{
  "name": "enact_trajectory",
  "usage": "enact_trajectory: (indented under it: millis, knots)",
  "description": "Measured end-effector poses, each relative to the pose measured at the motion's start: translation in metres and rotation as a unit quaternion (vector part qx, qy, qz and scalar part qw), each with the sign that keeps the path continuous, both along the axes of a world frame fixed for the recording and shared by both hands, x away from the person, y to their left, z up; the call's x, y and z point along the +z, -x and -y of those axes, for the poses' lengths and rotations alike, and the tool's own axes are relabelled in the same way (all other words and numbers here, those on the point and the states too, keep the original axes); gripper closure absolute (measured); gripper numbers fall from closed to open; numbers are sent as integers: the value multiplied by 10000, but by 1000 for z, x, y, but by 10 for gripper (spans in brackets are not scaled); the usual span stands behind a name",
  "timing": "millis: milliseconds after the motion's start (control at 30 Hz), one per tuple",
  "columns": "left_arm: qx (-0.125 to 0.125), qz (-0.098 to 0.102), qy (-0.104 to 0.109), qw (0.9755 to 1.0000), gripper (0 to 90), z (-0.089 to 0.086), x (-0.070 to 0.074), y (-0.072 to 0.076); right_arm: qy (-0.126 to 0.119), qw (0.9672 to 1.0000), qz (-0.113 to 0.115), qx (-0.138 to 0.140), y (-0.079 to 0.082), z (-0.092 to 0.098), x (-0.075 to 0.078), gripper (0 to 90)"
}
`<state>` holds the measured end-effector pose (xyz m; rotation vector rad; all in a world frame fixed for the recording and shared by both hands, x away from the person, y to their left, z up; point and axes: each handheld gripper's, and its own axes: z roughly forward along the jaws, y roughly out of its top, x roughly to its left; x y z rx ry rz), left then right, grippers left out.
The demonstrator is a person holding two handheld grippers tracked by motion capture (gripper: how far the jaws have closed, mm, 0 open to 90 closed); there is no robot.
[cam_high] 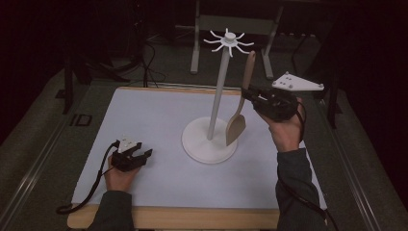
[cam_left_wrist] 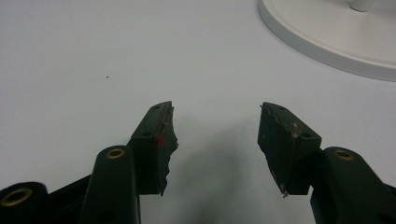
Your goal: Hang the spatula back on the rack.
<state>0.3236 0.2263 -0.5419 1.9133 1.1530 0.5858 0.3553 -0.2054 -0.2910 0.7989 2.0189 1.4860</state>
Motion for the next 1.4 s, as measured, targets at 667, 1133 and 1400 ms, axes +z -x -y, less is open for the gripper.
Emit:
enact_trajectory:
  millis: [667, 1133, 1400]
  knots:
    - [6, 1, 17, 10000, 458, 0, 0, 0, 15, 9998, -165, 50, -14, -14, 0, 756]
    - [4, 0, 15, 10000, 458, 0, 0, 0, -93, 9998, -166, 32, -19, -14, -7, 661]
    - [9, -4, 14, 10000, 457, 0, 0, 0, -31, 9998, -205, -54, -15, -4, -23, 528]
